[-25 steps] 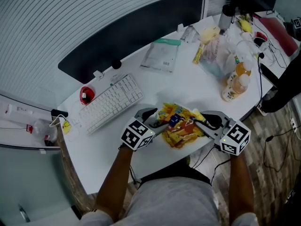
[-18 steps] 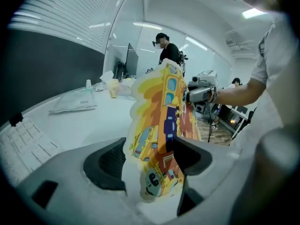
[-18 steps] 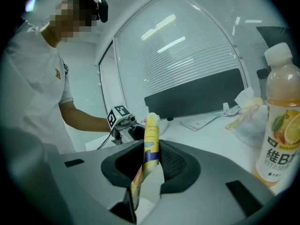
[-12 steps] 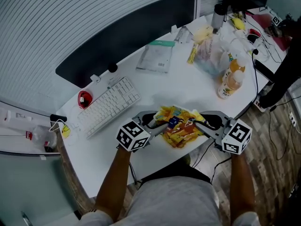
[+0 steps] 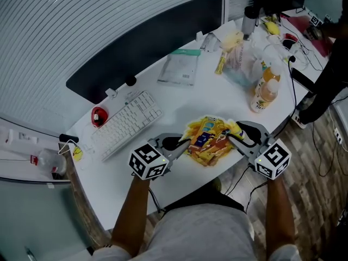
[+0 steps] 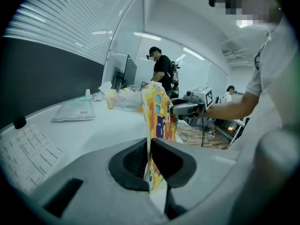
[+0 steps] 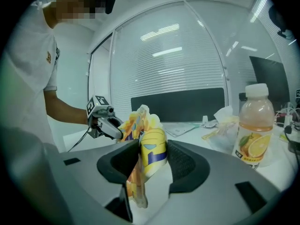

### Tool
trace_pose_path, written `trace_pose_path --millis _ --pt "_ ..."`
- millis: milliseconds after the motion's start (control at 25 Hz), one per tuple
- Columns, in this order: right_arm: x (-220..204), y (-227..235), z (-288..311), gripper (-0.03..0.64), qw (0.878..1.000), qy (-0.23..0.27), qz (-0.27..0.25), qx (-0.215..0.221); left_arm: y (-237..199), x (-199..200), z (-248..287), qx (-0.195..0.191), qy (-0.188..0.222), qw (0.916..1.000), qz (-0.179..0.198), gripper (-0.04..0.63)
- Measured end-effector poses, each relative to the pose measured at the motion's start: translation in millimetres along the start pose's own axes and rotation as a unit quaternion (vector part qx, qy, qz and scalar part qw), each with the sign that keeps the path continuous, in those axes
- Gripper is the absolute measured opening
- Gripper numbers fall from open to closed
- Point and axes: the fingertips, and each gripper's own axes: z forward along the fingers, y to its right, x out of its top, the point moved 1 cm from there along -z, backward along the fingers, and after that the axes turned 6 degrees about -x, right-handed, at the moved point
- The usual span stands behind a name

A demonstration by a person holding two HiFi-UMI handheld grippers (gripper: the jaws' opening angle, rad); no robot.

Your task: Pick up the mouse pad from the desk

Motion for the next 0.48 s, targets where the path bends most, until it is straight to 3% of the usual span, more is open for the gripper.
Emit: trace_pose_path --millis 320,480 --pt "17.5 9.2 -8.4 0.222 0.998 0.027 -0.016 -0.048 18.0 21.6 -14.7 -0.004 0.016 0.999 0.041 0.023" --pt "33.5 15.1 -18.7 0.23 0.996 0.063 0.006 -0.061 23.5 30.2 -21.7 -0.001 0.02 0.9981 0.059 0.023"
